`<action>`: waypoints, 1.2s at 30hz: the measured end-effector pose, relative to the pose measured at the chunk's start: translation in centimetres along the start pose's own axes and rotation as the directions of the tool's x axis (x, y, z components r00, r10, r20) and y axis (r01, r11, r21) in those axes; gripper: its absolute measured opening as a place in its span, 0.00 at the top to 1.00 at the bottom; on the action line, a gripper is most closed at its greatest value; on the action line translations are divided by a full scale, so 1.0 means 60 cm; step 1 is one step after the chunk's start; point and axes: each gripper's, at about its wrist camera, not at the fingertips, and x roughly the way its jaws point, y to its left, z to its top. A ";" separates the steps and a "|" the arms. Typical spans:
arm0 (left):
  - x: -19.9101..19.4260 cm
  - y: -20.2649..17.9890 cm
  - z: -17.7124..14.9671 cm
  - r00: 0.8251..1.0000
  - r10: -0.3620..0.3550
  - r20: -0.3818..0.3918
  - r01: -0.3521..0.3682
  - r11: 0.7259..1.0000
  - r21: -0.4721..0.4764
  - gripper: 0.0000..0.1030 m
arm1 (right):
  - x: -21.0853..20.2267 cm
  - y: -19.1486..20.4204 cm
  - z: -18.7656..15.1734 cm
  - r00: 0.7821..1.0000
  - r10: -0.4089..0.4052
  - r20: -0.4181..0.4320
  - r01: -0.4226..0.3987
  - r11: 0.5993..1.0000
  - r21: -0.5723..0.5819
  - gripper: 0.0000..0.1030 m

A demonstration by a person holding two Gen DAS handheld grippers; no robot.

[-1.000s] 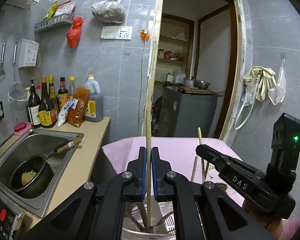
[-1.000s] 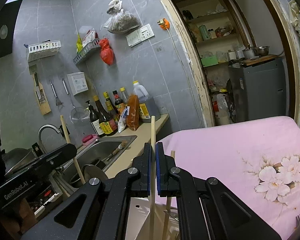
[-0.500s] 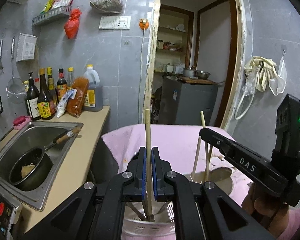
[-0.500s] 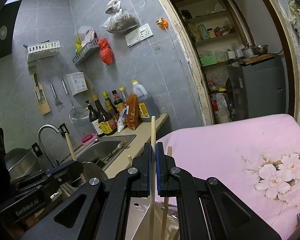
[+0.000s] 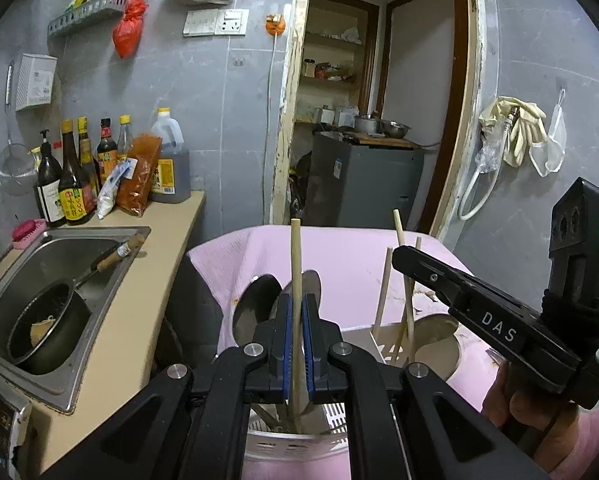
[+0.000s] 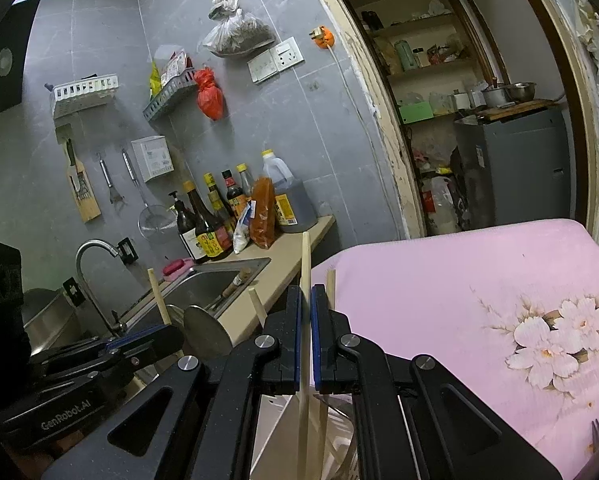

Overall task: Organize utensils
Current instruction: 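Lower both held chopsticks into the holder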

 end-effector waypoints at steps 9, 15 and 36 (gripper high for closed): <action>0.012 -0.007 0.000 0.999 -0.024 -0.031 0.024 1.000 0.011 0.95 | 0.003 0.000 0.000 1.000 -0.006 -0.005 0.006 1.000 0.002 0.96; 0.018 0.005 0.001 0.998 -0.046 -0.051 0.044 0.999 -0.023 0.94 | 0.003 0.000 -0.001 1.000 -0.006 -0.005 0.006 1.000 0.002 0.96; 0.017 0.014 0.015 0.996 -0.083 -0.027 0.081 0.994 -0.076 0.94 | 0.002 -0.007 -0.005 1.000 -0.010 -0.001 0.010 1.000 0.006 0.95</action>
